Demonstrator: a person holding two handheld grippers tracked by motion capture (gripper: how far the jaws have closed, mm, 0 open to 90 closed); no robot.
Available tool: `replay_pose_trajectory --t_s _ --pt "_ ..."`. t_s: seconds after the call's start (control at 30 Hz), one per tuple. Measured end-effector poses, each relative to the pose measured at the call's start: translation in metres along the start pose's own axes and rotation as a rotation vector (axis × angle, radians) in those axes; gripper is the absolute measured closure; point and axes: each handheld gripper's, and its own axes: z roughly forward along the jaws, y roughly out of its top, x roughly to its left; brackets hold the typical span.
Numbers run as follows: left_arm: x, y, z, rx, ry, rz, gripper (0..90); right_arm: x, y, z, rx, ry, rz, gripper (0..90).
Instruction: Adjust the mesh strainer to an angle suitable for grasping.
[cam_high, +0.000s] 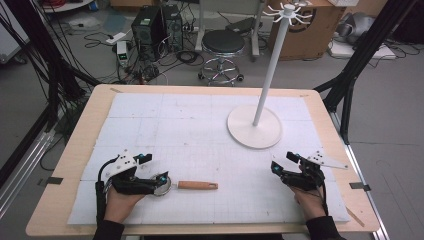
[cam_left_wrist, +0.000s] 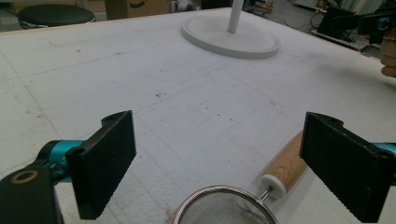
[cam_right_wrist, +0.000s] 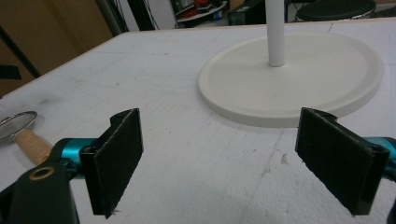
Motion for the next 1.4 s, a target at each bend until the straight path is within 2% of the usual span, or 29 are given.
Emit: replay_pose_trajectory --t_s 0.3,0.33,0.4,0.5,0.53,0.63,0.67,0.7,0.73,0.77,0.8,0.83,0.87,0.97,1.07,1.17,1.3,1.37,1.4 --pt "-0.004 0.002 0.0 0.001 -0.024 0.003 13.8 0.001 0.0 0.0 0.0 -0.001 -0.001 14.0" --pt "-0.006 0.003 0.0 -0.001 -0.031 0.007 18.9 0.0 0.0 0.0 0.002 -0.003 -0.001 14.0" --pt "-0.01 0.004 0.002 -0.002 -0.056 0.011 22.0 0.0 0.0 0.0 0.002 -0.004 0.0 14.0" --pt "-0.016 0.006 0.004 0.017 -0.127 0.026 33.6 0.0 0.0 0.0 0.001 -0.004 0.001 14.0" --pt "-0.017 0.006 0.005 0.022 -0.133 0.034 41.0 0.0 0.0 0.0 -0.003 -0.007 -0.002 14.0" --pt "-0.023 0.009 0.006 0.032 -0.156 0.038 46.2 -0.001 0.001 0.0 -0.004 -0.008 0.0 14.0" --pt "-0.025 0.009 0.006 0.038 -0.156 0.039 49.8 -0.001 0.0 0.0 -0.004 -0.009 0.0 14.0" --pt "-0.028 0.009 0.006 0.047 -0.16 0.039 59.2 -0.001 0.0 0.0 -0.002 -0.012 0.002 14.0" --pt "-0.031 0.009 0.006 0.054 -0.167 0.043 59.2 -0.001 0.0 0.0 -0.002 -0.012 0.002 14.0" --pt "-0.033 0.009 0.005 0.053 -0.17 0.049 63.4 -0.001 0.0 0.0 -0.002 -0.012 0.005 14.0" --pt "-0.035 0.009 0.005 0.046 -0.19 0.041 72.8 -0.001 0.0 0.0 -0.005 -0.01 0.001 14.0" --pt "-0.036 0.01 0.005 0.04 -0.209 0.034 72.8 -0.001 0.0 0.0 -0.005 -0.01 0.001 14.0" --pt "-0.038 0.01 0.005 0.045 -0.215 0.032 78.8 0.0 0.0 0.0 -0.001 -0.006 0.004 14.0" --pt "-0.042 0.009 0.01 0.084 -0.232 0.032 86.6 -0.001 0.0 0.0 -0.006 -0.005 -0.002 14.0" --pt "-0.046 0.006 0.016 0.133 -0.265 0.042 89.2 -0.001 0.0 0.0 -0.006 -0.011 0.0 14.0" --pt "-0.049 0.003 0.02 0.187 -0.233 0.063 89.6 -0.001 0.0 0.0 -0.008 -0.012 -0.002 14.0" --pt "-0.038 0.001 0.016 0.194 -0.197 0.018 89.6 -0.001 0.0 0.0 -0.008 -0.011 -0.003 14.0" --pt "-0.035 0.0 0.016 0.198 -0.185 0.017 89.7 -0.001 0.0 0.0 -0.007 -0.011 -0.002 14.0" --pt "-0.033 -0.001 0.016 0.195 -0.194 0.003 89.7 -0.001 0.0 0.0 -0.006 -0.012 -0.005 14.0"
